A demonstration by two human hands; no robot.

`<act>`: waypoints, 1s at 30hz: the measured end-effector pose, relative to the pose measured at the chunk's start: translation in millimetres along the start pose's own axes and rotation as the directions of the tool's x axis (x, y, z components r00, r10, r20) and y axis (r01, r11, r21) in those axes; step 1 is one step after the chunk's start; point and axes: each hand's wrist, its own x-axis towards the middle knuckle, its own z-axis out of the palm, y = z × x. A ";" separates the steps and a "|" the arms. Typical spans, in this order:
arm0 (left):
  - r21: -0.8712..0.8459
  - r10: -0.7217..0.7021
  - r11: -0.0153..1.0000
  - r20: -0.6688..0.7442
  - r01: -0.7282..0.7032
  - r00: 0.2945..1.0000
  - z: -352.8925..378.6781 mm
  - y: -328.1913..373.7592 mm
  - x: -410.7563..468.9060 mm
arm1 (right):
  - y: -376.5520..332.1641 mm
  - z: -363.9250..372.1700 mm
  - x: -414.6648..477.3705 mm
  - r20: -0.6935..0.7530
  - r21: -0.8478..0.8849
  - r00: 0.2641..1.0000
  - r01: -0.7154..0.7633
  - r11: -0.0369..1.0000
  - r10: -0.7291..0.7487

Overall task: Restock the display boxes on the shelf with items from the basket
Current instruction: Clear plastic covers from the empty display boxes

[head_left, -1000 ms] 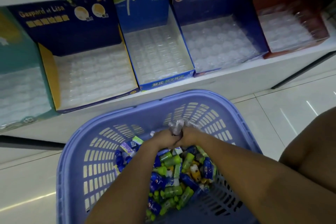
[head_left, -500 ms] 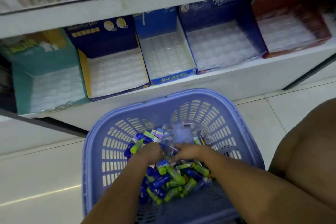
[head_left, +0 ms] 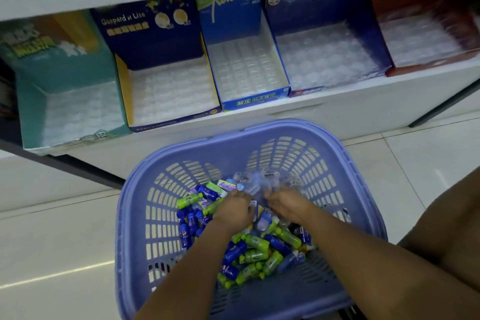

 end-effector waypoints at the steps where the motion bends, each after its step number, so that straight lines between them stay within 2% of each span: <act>1: 0.001 -0.008 1.000 -0.013 0.008 1.000 2.9 -0.2 2.3 | -5.1 -2.5 0.3 -0.014 0.024 1.000 0.026 0.999 -0.026; 2: -0.003 -0.025 1.000 -0.018 0.025 1.000 4.0 -0.1 4.4 | -10.5 -5.5 0.1 -0.025 -0.013 0.998 0.049 0.999 -0.049; 3: -0.001 -0.041 0.999 -0.014 0.041 0.999 4.2 -0.4 7.4 | -16.1 -5.9 -2.3 -0.052 -0.175 0.997 0.043 0.984 -0.052; 4: 0.011 -0.053 0.999 -0.001 0.053 0.999 3.5 0.2 10.8 | -18.8 -5.5 -4.1 -0.122 -0.445 0.990 0.002 0.896 -0.063; 5: 0.029 -0.059 0.998 0.006 0.059 0.998 2.8 1.2 14.1 | -16.9 -6.6 -4.0 -0.175 -0.724 0.976 -0.041 0.688 -0.127; 6: 0.048 -0.059 0.997 0.004 0.059 0.998 2.3 3.5 17.8 | -11.7 -6.1 -4.0 -0.210 -0.879 0.956 -0.095 0.467 -0.202; 7: 0.069 -0.056 0.996 -0.003 0.056 0.998 2.9 6.1 21.4 | -6.1 -3.1 -5.8 -0.229 -0.945 0.947 -0.160 0.286 -0.224; 9: 0.071 -0.040 0.997 0.012 0.039 0.999 6.0 12.0 25.6 | 14.3 2.0 -7.7 -0.246 -0.968 0.957 -0.234 0.091 -0.155; 10: 0.042 -0.017 0.999 0.040 0.016 0.999 8.9 14.0 27.3 | 25.0 1.9 -7.1 -0.273 -0.962 0.952 -0.267 0.062 -0.141; 14: -0.147 0.034 0.989 0.163 -0.010 0.986 16.3 12.3 29.2 | 43.3 -0.7 -11.9 -0.347 -0.933 0.921 -0.321 0.162 -0.174; 17: -0.148 0.031 0.989 0.136 -0.010 0.990 21.7 10.1 29.3 | 45.3 -3.9 -14.6 -0.346 -0.927 0.929 -0.317 0.202 -0.131; 19: -0.180 0.020 0.984 0.087 -0.005 0.996 23.8 11.0 33.0 | 41.4 -6.0 -15.9 -0.368 -0.910 0.903 -0.301 0.286 -0.221; 20: -0.223 0.006 0.975 0.072 0.010 0.997 24.4 12.8 36.5 | 37.4 -6.3 -16.8 -0.368 -0.913 0.882 -0.283 0.293 -0.295; 23: -0.326 -0.028 0.944 0.049 0.042 0.998 27.7 22.5 48.6 | 29.9 -6.5 -14.1 -0.271 -0.959 0.836 -0.190 0.212 -0.478; 30: -0.357 0.036 0.934 0.058 -0.013 0.998 37.1 32.8 59.4 | 20.7 -10.0 -14.0 -0.194 -0.980 0.798 -0.128 0.153 -0.571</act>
